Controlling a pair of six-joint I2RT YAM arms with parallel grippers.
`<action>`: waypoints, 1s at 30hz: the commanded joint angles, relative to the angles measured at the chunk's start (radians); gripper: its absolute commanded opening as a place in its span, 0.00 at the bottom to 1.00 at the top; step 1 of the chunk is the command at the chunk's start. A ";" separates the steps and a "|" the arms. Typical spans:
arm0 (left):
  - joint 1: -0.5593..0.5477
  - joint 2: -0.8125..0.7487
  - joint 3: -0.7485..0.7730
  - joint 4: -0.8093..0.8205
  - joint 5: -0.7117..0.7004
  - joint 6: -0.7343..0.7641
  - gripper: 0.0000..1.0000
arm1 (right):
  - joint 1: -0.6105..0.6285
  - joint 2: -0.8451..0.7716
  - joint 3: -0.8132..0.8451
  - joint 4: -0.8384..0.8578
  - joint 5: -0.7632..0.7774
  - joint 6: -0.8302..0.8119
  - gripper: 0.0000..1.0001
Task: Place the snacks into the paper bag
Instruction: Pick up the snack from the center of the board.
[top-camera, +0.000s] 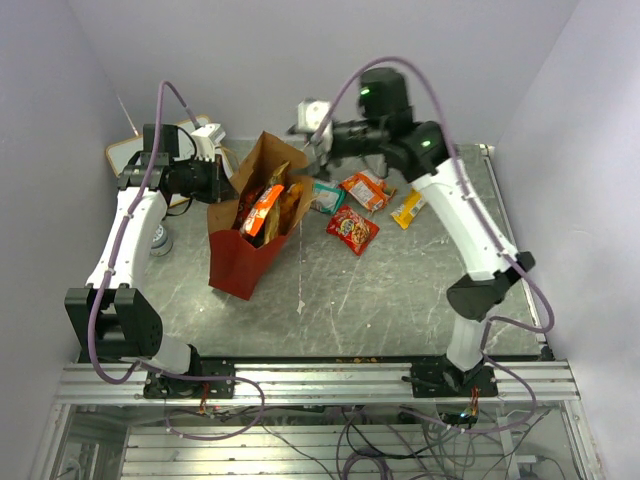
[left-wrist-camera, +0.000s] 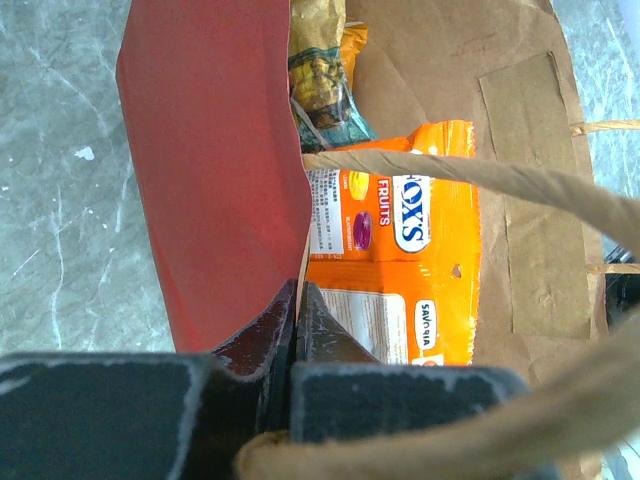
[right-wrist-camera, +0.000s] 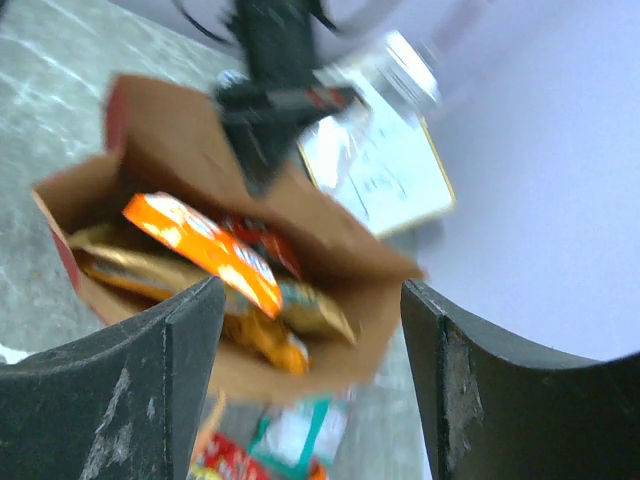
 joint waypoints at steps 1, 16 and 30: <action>0.001 -0.038 -0.009 0.062 0.019 -0.023 0.07 | -0.208 -0.106 -0.124 0.173 -0.015 0.353 0.71; 0.001 -0.053 -0.025 0.073 0.011 -0.022 0.07 | -0.700 -0.120 -0.735 0.585 0.235 0.763 0.71; 0.001 -0.071 -0.042 0.088 0.005 -0.035 0.07 | -0.730 0.315 -0.539 0.528 0.294 0.869 0.64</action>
